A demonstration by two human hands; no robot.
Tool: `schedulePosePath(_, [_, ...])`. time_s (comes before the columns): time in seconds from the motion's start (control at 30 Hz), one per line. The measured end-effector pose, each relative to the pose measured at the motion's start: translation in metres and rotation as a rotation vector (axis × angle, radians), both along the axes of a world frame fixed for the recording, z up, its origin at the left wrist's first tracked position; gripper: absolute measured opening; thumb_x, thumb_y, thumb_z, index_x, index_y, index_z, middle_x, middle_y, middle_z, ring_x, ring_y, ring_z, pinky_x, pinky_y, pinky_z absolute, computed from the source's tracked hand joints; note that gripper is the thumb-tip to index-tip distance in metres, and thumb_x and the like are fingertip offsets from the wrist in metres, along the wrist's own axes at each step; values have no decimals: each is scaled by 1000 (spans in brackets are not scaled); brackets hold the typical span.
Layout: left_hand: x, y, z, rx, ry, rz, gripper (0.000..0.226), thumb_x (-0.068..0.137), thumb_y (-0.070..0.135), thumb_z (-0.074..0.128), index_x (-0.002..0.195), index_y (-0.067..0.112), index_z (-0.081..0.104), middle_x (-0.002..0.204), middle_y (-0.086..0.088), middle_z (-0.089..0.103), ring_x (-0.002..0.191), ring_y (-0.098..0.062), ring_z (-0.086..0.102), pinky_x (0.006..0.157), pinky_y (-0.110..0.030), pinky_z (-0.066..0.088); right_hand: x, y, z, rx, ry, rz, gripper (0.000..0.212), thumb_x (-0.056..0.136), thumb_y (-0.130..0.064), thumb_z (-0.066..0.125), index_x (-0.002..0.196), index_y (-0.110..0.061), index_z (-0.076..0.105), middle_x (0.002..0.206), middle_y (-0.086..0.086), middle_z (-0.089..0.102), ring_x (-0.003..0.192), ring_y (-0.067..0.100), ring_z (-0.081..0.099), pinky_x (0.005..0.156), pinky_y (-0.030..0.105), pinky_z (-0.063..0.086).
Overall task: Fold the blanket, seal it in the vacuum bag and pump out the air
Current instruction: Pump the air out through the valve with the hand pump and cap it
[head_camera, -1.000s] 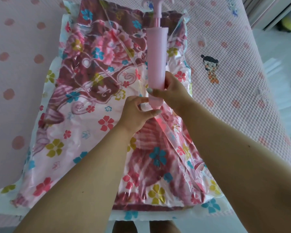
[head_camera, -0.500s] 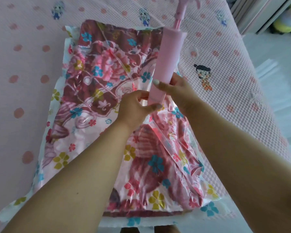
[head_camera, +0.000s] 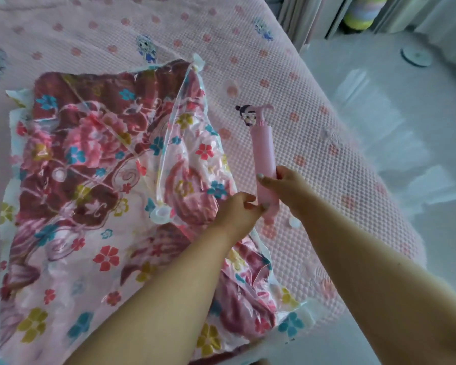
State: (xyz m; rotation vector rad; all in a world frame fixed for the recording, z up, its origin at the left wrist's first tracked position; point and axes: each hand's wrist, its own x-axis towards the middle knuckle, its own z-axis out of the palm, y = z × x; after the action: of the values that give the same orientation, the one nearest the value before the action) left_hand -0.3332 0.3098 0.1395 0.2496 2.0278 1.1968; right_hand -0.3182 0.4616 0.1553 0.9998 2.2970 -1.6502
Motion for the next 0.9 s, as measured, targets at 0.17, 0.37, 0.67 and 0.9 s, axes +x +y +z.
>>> schedulePosePath(0.17, [-20, 27, 9, 223, -296, 400, 40, 99, 49, 39, 104, 17, 63, 96, -11, 62, 85, -25, 64, 72, -35, 57, 27, 31, -22, 118, 41, 38, 34, 77, -23, 77, 107, -19, 61, 103, 2, 60, 87, 15, 58, 69, 26, 50])
schedulePosePath(0.37, [-46, 45, 16, 542, -1097, 330, 62, 95, 58, 37, 130, 10, 56, 126, -26, 58, 109, -38, 61, 90, -44, 52, 28, 61, -16, 358, 182, 343, 54, 74, -8, 78, 123, -24, 61, 120, 5, 49, 112, 20, 46, 100, 32, 42])
schedulePosePath(0.67, [-24, 83, -44, 332, -579, 327, 21, 95, 7, 54, 101, 25, 62, 105, -8, 67, 90, -22, 67, 64, -33, 58, 31, 73, -38, -305, 80, 59, 39, 88, -12, 40, 117, 3, 61, 119, 17, 65, 111, 30, 62, 96, 41, 49])
schedulePosePath(0.9, [-17, 94, -80, 18, -173, 196, 19, 96, 36, 49, 104, 28, 64, 104, 5, 64, 98, -19, 59, 81, -33, 49, 41, 86, -85, 176, -237, 13, 13, 89, -16, 60, 101, -18, 66, 97, 1, 65, 83, 19, 64, 71, 31, 57])
